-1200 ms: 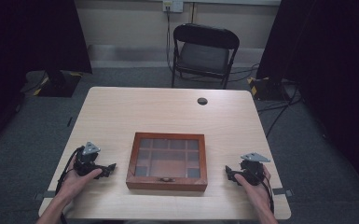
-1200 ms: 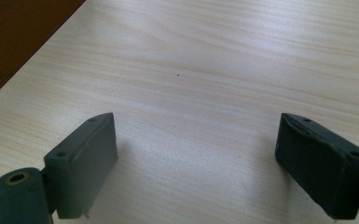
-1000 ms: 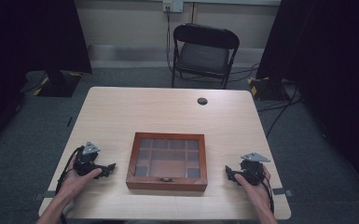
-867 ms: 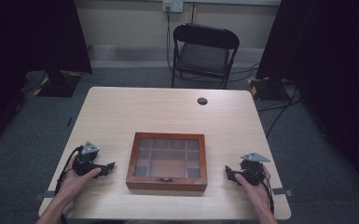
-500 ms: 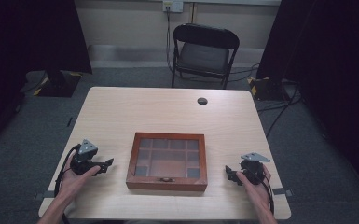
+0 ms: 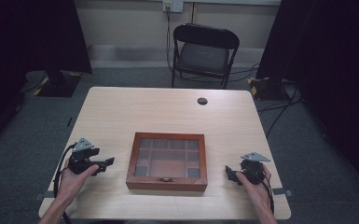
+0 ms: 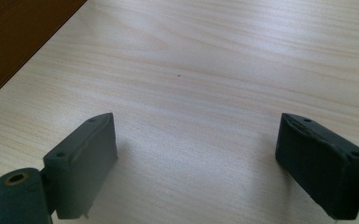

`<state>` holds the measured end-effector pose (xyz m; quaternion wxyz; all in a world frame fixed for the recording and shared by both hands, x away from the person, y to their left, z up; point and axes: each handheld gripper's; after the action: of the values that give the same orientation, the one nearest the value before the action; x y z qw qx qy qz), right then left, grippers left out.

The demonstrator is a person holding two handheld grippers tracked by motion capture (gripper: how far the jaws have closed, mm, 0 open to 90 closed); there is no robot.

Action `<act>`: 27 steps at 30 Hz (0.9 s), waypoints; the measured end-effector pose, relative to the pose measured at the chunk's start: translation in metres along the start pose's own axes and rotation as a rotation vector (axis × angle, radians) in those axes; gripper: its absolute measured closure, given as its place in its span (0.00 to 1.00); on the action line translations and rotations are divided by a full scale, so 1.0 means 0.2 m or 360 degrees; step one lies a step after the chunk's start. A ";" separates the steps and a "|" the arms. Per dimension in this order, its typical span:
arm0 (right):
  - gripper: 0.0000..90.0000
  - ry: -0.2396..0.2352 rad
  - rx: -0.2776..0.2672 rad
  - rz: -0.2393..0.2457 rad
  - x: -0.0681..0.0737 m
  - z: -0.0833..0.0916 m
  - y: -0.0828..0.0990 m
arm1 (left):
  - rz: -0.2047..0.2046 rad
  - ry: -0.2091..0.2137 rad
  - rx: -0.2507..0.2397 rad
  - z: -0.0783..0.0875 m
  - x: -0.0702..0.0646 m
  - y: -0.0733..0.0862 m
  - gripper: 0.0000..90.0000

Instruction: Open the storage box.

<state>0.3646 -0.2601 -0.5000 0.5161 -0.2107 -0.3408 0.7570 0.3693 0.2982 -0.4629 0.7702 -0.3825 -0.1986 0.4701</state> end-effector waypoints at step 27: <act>0.13 0.0000 0.0000 0.0000 0.00 0.00 0.00 | -0.0036 0.0324 -0.0130 0.08 -0.14 -0.13 0.34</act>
<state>0.3646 -0.2601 -0.5001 0.5161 -0.2106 -0.3408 0.7570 0.3599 0.2731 -0.4314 0.7755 -0.4570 -0.1427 0.4116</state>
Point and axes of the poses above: each handheld gripper's, and its own axes: z roughly backward along the jaws, y roughly out of its underside, x roughly to its left, and after that the axes turned 4 degrees about -y, right-handed
